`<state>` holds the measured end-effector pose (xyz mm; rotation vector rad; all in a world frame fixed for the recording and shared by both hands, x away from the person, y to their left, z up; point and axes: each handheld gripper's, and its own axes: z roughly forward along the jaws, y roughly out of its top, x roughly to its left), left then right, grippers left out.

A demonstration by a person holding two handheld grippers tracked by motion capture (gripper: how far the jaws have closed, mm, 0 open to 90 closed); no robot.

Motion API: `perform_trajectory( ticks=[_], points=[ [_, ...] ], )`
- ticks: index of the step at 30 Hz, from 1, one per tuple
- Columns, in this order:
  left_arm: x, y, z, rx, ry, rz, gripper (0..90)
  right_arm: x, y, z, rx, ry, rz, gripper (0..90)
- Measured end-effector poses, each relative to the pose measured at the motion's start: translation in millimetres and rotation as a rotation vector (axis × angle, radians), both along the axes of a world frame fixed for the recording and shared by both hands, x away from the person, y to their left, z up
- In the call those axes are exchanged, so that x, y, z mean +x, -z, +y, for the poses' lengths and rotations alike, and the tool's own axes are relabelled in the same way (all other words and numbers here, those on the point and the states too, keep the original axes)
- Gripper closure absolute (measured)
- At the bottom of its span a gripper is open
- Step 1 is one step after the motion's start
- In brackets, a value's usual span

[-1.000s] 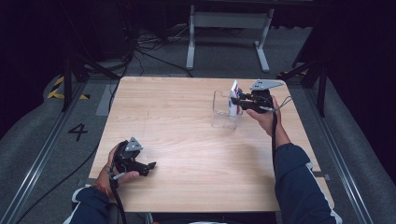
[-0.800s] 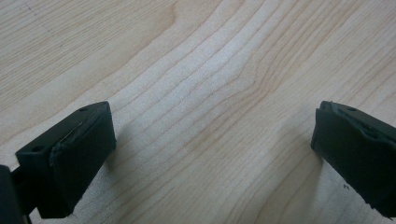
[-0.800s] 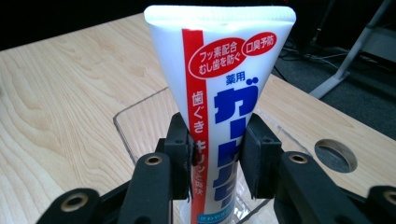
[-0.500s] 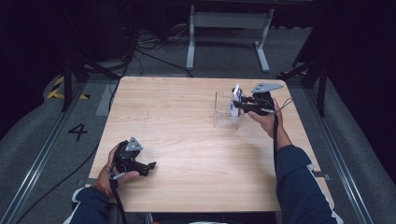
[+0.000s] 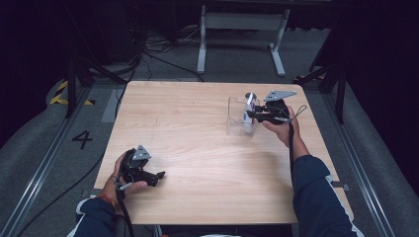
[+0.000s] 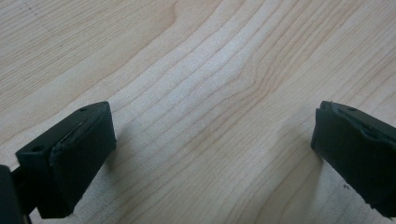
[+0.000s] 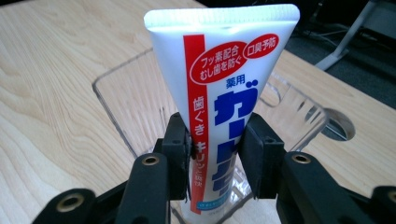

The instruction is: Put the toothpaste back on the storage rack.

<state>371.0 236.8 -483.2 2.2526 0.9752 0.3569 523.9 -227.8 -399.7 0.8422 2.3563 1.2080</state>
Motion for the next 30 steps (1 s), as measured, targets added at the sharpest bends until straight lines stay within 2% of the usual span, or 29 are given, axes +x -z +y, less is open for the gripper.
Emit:
perform_trajectory(
  ticks=[2,17,23,30],
  points=[
    [0.0,0.0,0.0,0.0,0.0,0.0,0.2,-0.2,1.6,1.0,-0.016,0.0,-0.003,64.9],
    [0.0,0.0,0.0,0.0,0.0,0.0,0.2,-1.0,3.4,-0.1,0.016,0.0,0.01,60.2],
    [0.0,0.0,0.0,0.0,0.001,0.0,0.2,-4.0,5.2,2.4,0.029,-0.002,0.006,49.8],
    [0.0,0.0,0.0,0.0,0.0,0.001,0.2,-5.7,6.3,5.2,0.032,0.002,0.004,44.4]
  ],
)
